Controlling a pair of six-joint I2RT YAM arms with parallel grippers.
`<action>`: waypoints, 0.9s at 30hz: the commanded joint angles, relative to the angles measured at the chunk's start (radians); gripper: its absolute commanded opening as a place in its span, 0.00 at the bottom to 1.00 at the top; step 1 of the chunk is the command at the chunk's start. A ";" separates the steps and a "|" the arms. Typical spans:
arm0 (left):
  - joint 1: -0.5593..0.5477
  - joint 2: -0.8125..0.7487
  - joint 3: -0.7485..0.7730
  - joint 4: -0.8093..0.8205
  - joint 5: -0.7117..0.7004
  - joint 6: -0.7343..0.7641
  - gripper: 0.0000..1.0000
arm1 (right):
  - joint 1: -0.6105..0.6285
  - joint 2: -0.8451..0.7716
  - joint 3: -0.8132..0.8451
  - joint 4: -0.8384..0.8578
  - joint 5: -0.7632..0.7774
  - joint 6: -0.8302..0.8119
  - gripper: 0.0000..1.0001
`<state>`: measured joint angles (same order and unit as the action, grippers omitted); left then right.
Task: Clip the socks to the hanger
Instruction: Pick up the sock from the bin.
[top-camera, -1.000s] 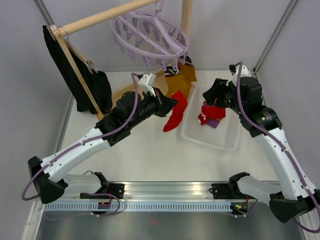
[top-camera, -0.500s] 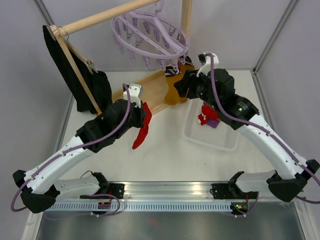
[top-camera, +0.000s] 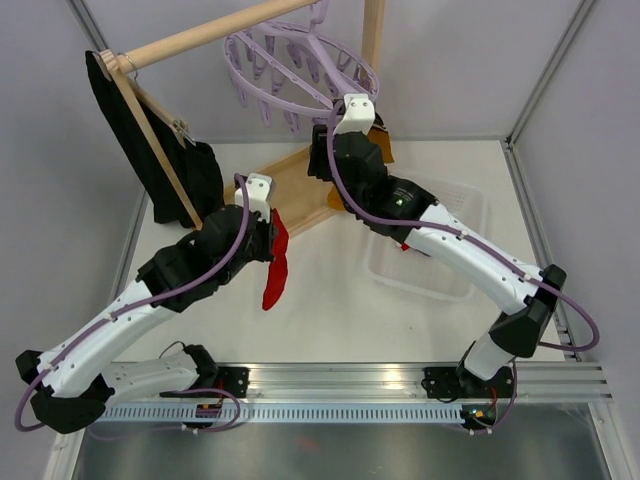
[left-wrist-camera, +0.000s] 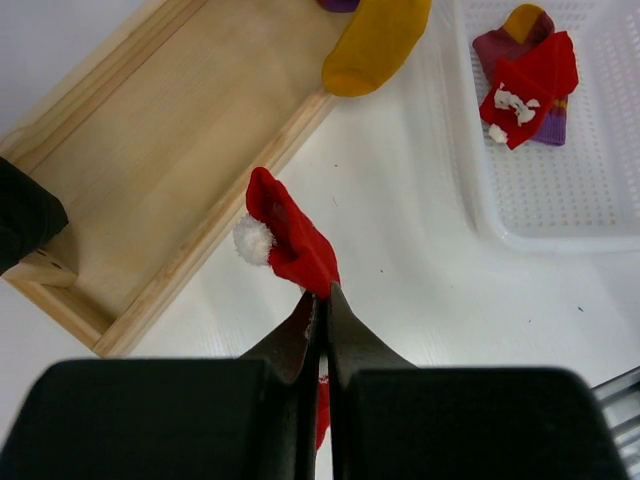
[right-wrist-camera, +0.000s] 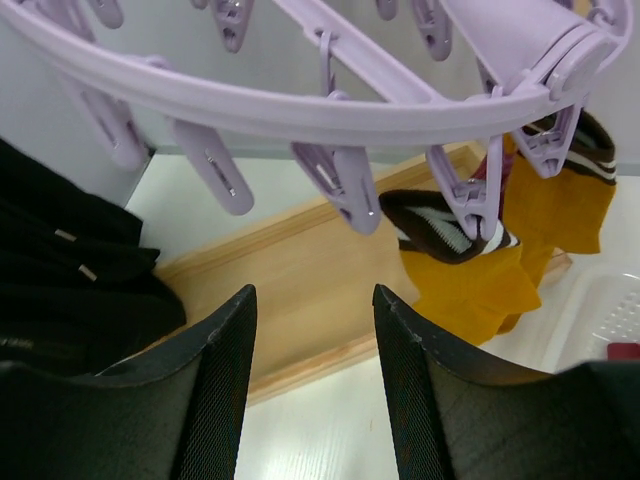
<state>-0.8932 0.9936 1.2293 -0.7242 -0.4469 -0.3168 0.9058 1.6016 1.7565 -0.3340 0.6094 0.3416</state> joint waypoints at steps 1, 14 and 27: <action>0.002 -0.024 0.027 -0.014 -0.016 0.053 0.02 | 0.007 0.046 0.078 0.058 0.136 -0.041 0.56; 0.002 -0.012 0.067 -0.011 0.024 0.082 0.02 | 0.024 0.170 0.256 0.041 0.245 -0.118 0.57; 0.002 -0.004 0.090 -0.017 0.028 0.097 0.02 | 0.025 0.294 0.411 -0.057 0.314 -0.148 0.59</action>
<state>-0.8932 0.9886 1.2793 -0.7361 -0.4343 -0.2596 0.9257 1.8717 2.1109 -0.3626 0.8753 0.2150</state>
